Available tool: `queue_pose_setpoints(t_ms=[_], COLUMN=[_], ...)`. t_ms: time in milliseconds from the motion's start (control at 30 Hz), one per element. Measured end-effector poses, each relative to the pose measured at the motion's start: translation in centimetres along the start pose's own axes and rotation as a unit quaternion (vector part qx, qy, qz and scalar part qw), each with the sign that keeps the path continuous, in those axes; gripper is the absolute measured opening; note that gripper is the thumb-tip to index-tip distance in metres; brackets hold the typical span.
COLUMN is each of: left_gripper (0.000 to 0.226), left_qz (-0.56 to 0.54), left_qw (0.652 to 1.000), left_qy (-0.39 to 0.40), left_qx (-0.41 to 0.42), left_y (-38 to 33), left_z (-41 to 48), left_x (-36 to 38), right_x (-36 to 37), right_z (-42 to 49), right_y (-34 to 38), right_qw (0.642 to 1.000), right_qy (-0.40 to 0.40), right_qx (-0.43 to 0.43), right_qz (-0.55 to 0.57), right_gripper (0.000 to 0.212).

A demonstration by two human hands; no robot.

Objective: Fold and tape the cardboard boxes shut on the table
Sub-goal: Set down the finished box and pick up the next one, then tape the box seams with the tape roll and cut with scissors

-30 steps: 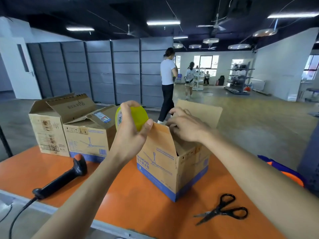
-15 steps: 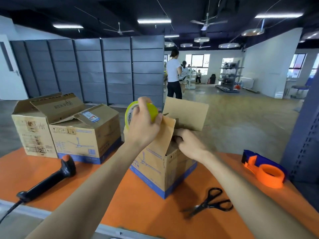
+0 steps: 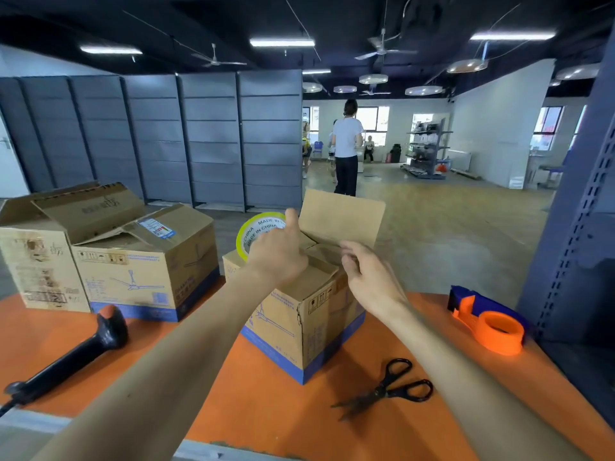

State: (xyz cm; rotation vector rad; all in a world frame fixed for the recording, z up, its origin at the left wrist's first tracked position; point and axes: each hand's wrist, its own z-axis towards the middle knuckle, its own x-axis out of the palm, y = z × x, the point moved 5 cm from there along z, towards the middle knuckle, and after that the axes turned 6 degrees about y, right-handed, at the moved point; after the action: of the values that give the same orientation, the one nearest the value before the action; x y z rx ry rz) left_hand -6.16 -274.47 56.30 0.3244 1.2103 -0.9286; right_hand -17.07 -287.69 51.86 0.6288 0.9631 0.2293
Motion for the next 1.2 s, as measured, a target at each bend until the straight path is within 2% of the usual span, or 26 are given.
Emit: queue_pose_setpoints(t_ms=[133, 300, 400, 500, 567, 600, 633, 700, 767, 833, 900, 967, 1000, 1100, 1133, 1200], left_gripper=[0.05, 0.059, 0.058, 0.053, 0.051, 0.05, 0.051, 0.052, 0.053, 0.053, 0.051, 0.048, 0.047, 0.048, 0.048, 0.046], left_qz=[0.038, 0.063, 0.065, 0.038, 0.018, 0.01, 0.005, 0.002, -0.001, -0.01, -0.025, -0.053, -0.071, -0.12, -0.118, -0.06], left_qw=[0.999, 0.998, 0.998, 0.998, 0.998, 0.998, 0.997, 0.997, 0.997, 0.995, 0.993, 0.988, 0.985, 0.977, 0.977, 0.981], left_qy=[0.006, -0.01, -0.017, -0.043, -0.061, -0.067, -0.07, -0.073, -0.08, -0.092, -0.115, -0.144, -0.159, -0.176, -0.175, -0.184], left_qx=[0.015, 0.004, 0.001, -0.001, 0.001, 0.005, 0.01, 0.018, 0.023, 0.029, 0.031, 0.025, 0.022, 0.013, 0.012, 0.01], left_y=[-0.1, 0.0, 0.0, 0.4, 0.7, 0.8, 0.7, 0.6, 0.6, 0.7, 0.9, 1.2, 1.4, 2.0, 2.1, 2.1], left_z=[-0.2, 0.1, 0.1, 0.0, 0.0, -0.1, -0.2, -0.4, -0.6, -0.7, -0.7, -0.9, -1.1, -1.5, -1.7, -2.2], left_x=[0.7, 1.2, 1.3, 1.3, 1.1, 1.1, 1.1, 1.1, 1.1, 1.1, 1.0, 0.8, 0.7, 0.4, 0.3, 0.0], right_x=[-2.2, -3.6, -3.9, -4.3, -5.0, -5.3, -5.4, -5.1, -4.6, -4.7, -4.4, -2.2, -0.8, 1.8, 2.3, 2.8], right_z=[0.9, 2.6, 3.3, 3.6, 3.9, 4.3, 4.9, 6.1, 6.9, 7.0, 6.4, 5.0, 4.2, 2.1, 1.6, 1.0], right_y=[0.1, 0.0, 0.5, 1.2, 1.2, 0.8, 0.3, -0.4, -0.5, 0.3, 2.1, 3.4, 3.6, 2.9, 2.5, 2.1], right_qw=[0.996, 0.992, 0.996, 0.997, 0.99, 0.988, 0.989, 0.992, 0.992, 0.995, 0.996, 0.995, 0.991, 0.984, 0.983, 0.979], right_qy=[-0.084, -0.017, -0.012, -0.077, -0.141, -0.15, -0.129, -0.038, 0.015, -0.03, -0.06, -0.003, 0.036, 0.101, 0.113, 0.151], right_qx=[0.026, 0.092, 0.077, 0.022, 0.016, 0.032, 0.06, 0.108, 0.121, 0.089, 0.018, -0.049, -0.068, -0.083, -0.077, -0.06], right_qz=[0.002, -0.086, -0.046, -0.006, -0.014, -0.023, -0.038, -0.061, -0.037, -0.038, -0.063, -0.09, -0.106, -0.123, -0.124, -0.123], right_gripper=[0.039, 0.052, 0.055, 0.047, 0.052, 0.061, 0.072, 0.091, 0.096, 0.084, 0.056, 0.029, 0.027, 0.038, 0.047, 0.077])
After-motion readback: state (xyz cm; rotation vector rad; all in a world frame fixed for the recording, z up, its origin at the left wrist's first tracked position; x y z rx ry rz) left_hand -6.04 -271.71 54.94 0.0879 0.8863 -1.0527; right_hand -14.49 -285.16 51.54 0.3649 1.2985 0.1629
